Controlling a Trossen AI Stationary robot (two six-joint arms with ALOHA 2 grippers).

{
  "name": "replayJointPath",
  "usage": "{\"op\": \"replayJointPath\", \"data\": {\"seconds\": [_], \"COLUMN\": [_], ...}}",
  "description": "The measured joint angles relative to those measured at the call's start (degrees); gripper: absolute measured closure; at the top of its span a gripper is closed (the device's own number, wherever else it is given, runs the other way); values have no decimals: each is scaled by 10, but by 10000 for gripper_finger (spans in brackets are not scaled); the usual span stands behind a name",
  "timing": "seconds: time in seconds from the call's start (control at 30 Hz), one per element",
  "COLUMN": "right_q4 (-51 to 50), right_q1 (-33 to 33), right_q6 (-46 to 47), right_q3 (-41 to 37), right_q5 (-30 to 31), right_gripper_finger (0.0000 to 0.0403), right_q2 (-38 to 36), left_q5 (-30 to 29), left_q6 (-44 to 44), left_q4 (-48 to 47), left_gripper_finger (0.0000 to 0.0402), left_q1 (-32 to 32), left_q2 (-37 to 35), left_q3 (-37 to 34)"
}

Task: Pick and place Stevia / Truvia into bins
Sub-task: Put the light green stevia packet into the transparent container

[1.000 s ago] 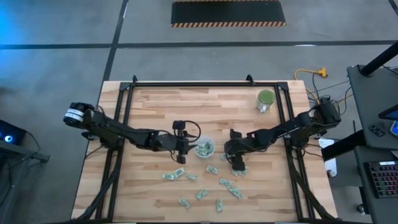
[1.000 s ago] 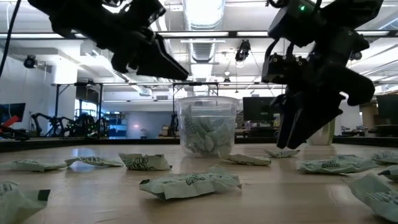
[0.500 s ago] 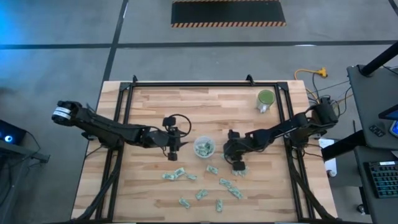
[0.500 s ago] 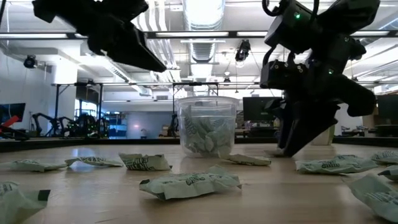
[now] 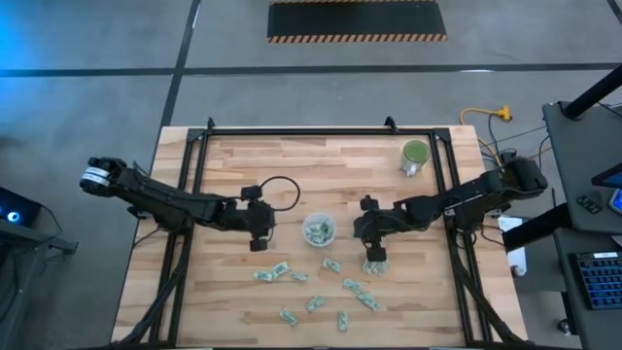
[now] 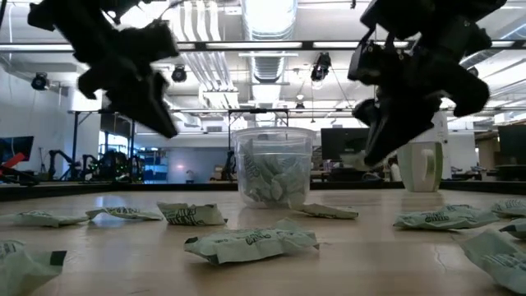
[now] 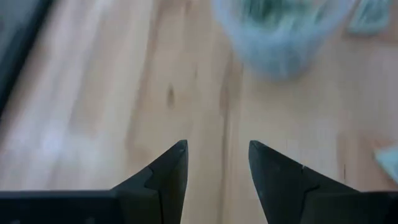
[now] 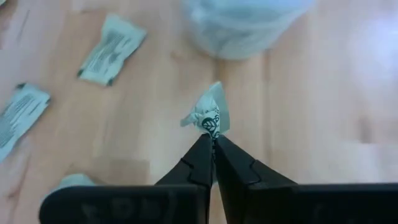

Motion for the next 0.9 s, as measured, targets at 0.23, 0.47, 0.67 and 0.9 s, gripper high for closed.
{"op": "replayJointPath", "data": {"seconds": [0.23,0.47,0.67,0.9], "right_q4": [39,239,298,298], "right_q1": [0,0,0,0], "right_q6": [-4,-77,-109,-121], "right_q3": [2,2,9,22], "right_q5": [153,139,78,74], "right_gripper_finger": [394,394,394,376], "right_q2": [-50,-23,31,66], "left_q5": [113,185,213,214], "left_q6": [-87,-72,-71,-72], "left_q4": [-30,91,111,129], "left_gripper_finger": [248,248,248,248], "left_q1": [0,0,0,0], "left_q2": [0,0,0,0], "left_q3": [-18,-61,-64,-75]}}
